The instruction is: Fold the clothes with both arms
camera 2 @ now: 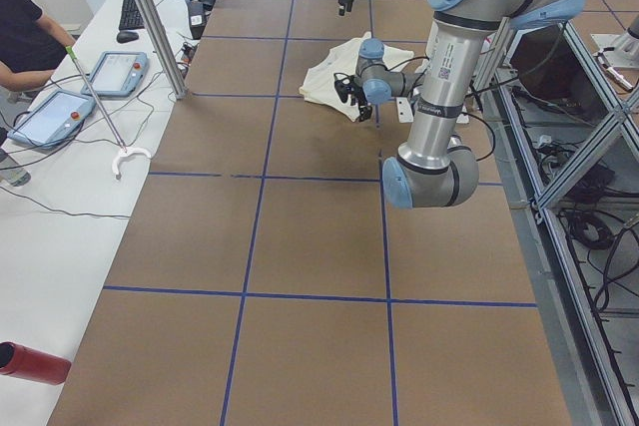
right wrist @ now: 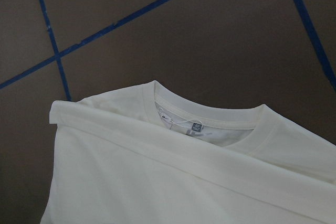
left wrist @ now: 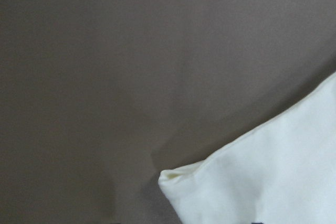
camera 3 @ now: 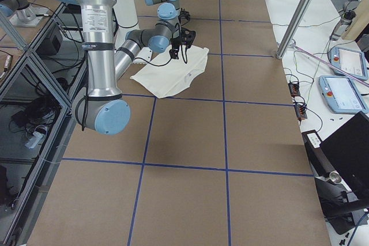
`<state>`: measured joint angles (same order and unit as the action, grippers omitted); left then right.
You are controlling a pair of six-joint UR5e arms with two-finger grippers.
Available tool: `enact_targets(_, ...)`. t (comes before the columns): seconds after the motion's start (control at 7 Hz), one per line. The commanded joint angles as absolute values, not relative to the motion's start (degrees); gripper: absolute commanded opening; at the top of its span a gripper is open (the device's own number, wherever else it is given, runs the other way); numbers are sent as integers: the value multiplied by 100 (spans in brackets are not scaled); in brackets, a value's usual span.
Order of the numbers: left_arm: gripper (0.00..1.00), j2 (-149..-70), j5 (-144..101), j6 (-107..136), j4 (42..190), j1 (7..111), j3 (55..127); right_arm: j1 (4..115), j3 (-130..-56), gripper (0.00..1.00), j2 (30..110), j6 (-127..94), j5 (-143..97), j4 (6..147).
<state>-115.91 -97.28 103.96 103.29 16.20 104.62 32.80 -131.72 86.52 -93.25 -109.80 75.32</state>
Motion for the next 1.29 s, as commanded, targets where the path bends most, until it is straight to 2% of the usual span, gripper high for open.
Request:
enact_targets(0.0, 70, -11601, -9616, 10389, 10484, 1670, 10284, 3287, -13157, 100, 8631, -9325, -10978, 7532)
enact_targets(0.14, 52, -11602, -9615, 10389, 10511, 1670, 10275, 3287, -13149, 100, 8640, -9325, -10978, 7532)
enact_targets(0.43, 0, -11610, -9624, 10371, 10512, 1661, 10301, 3296, -13157, 100, 8640, -9325, -10995, 7532)
enact_targets(0.86, 0, -11706, -9659, 10362, 10459, 1887, 10319, 3313, -13157, 100, 8648, -9325, -11013, 7532)
enact_targets(1.14, 0, -12091, -9668, 10118, 10476, 2537, 9865, 3409, -13166, 100, 8648, -9325, -11039, 7532)
